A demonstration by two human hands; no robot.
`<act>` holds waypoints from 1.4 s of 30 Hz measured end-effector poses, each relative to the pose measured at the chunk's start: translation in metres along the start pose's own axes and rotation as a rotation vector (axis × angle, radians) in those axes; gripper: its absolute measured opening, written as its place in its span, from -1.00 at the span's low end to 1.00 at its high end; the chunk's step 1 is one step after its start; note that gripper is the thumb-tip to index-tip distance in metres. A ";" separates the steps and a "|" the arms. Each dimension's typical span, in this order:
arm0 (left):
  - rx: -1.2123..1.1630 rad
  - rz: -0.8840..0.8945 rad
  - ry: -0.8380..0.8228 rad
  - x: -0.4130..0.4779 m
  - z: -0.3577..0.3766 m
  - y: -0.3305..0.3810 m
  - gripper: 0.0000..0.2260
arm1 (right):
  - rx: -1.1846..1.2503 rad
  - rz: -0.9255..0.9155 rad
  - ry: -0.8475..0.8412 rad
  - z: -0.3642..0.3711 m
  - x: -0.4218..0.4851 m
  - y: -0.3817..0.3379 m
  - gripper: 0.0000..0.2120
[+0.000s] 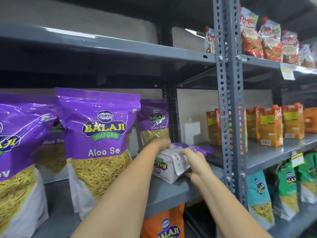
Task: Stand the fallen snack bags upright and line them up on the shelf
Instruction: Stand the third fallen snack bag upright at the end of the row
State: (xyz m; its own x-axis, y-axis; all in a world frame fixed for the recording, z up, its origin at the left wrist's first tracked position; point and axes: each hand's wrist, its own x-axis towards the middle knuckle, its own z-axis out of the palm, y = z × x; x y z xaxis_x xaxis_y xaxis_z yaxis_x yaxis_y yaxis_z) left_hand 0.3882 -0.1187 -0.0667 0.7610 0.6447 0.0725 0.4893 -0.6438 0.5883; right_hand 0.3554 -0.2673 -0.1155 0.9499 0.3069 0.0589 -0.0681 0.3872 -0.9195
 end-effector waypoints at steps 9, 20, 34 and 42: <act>-0.358 -0.003 0.283 -0.078 -0.006 0.000 -0.56 | -0.183 -0.260 0.005 -0.009 0.007 -0.015 -0.49; -0.586 0.125 0.491 -0.086 0.000 -0.021 -0.53 | -0.485 -0.561 -0.305 -0.019 0.035 -0.006 -0.33; -0.121 0.154 0.758 -0.094 0.020 -0.035 -0.43 | -0.508 -0.375 -0.301 -0.014 0.062 -0.001 -0.16; -0.263 0.279 0.524 -0.108 0.037 -0.017 -0.66 | -0.104 0.014 -0.268 -0.002 0.088 -0.016 -0.26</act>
State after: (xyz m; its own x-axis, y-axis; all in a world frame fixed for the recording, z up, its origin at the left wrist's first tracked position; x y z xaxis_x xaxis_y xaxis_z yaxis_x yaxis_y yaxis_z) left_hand 0.3136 -0.1927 -0.1143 0.5030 0.6262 0.5957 0.1322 -0.7369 0.6630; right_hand 0.4407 -0.2481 -0.0967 0.8335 0.5360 0.1340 -0.0357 0.2943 -0.9550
